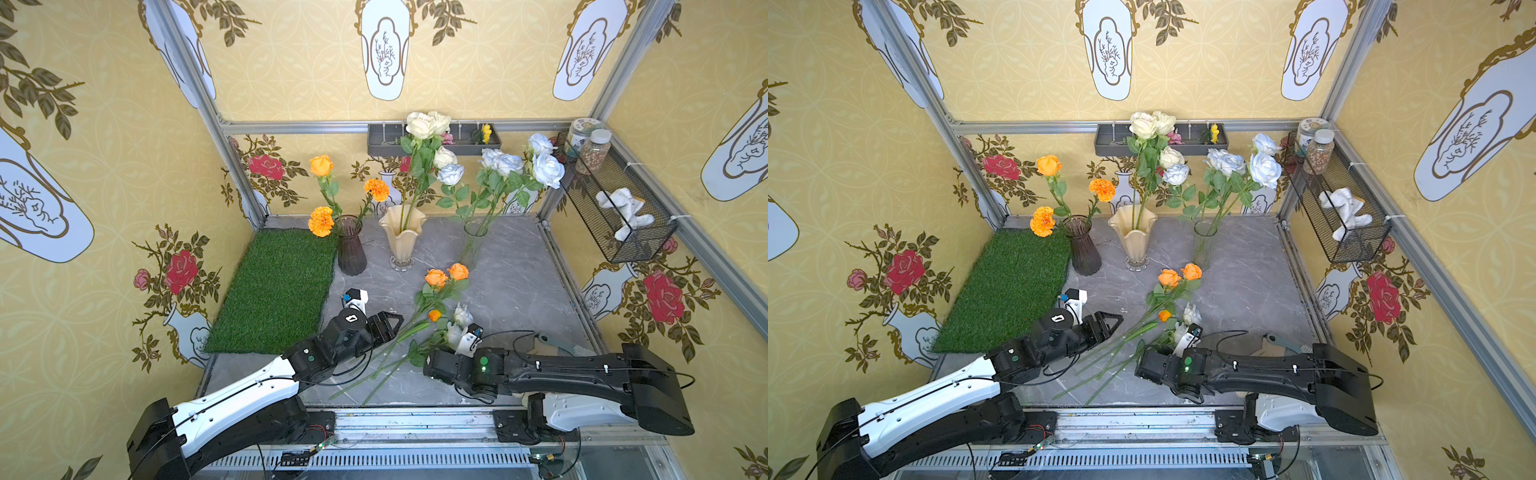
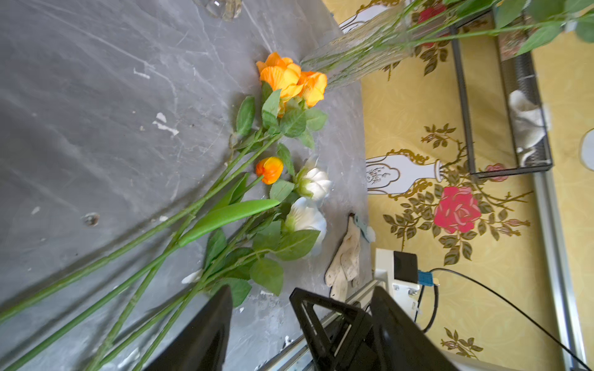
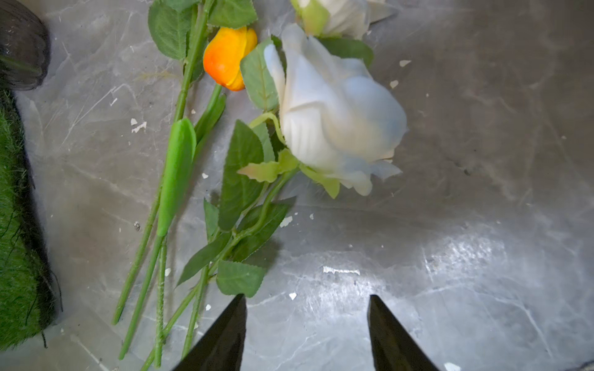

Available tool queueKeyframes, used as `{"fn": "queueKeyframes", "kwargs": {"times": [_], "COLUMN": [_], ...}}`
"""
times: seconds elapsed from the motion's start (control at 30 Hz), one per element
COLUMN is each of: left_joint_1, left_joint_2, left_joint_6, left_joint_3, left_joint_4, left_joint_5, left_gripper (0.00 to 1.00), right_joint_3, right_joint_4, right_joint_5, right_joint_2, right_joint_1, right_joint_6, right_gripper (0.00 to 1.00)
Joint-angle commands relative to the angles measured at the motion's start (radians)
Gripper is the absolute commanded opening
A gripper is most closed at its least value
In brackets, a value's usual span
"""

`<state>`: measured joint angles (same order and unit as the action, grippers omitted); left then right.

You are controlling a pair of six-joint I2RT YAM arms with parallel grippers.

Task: Arrange the flowers in different vases according to their colors
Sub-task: Pick up the flower at the center of the board.

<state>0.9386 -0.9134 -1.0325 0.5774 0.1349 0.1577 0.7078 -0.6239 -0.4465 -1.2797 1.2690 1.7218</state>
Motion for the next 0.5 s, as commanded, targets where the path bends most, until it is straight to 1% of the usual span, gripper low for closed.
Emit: {"fn": "queueKeyframes", "kwargs": {"times": [0.0,0.03,0.1,0.2,0.3,0.47], "left_joint_1": [0.029,0.043,0.065,0.090,0.106,0.108], "left_joint_2": [-0.011,-0.012,-0.011,-0.028,-0.062,-0.091], "left_joint_6": [-0.004,-0.004,-0.008,-0.011,-0.011,0.000], "left_joint_3": [0.031,0.036,0.035,0.029,0.026,0.013], "left_joint_4": [0.189,0.206,0.220,0.220,0.220,0.198], "left_joint_5": [0.032,0.046,0.063,0.062,0.067,0.070], "left_gripper": [0.69,0.69,0.69,0.69,0.69,0.70], "right_joint_3": [-0.013,-0.023,-0.046,-0.074,-0.057,-0.009], "right_joint_4": [0.075,0.098,0.156,0.241,0.257,0.294], "right_joint_5": [-0.030,-0.023,0.003,0.059,0.070,0.099], "right_joint_2": [-0.020,-0.027,-0.042,-0.069,-0.105,-0.177], "right_joint_1": [-0.017,-0.029,-0.057,-0.110,-0.141,-0.177], "right_joint_6": [0.032,0.032,0.032,0.017,-0.011,-0.058], "right_gripper": [0.47,0.42,0.38,0.38,0.37,0.37]}}
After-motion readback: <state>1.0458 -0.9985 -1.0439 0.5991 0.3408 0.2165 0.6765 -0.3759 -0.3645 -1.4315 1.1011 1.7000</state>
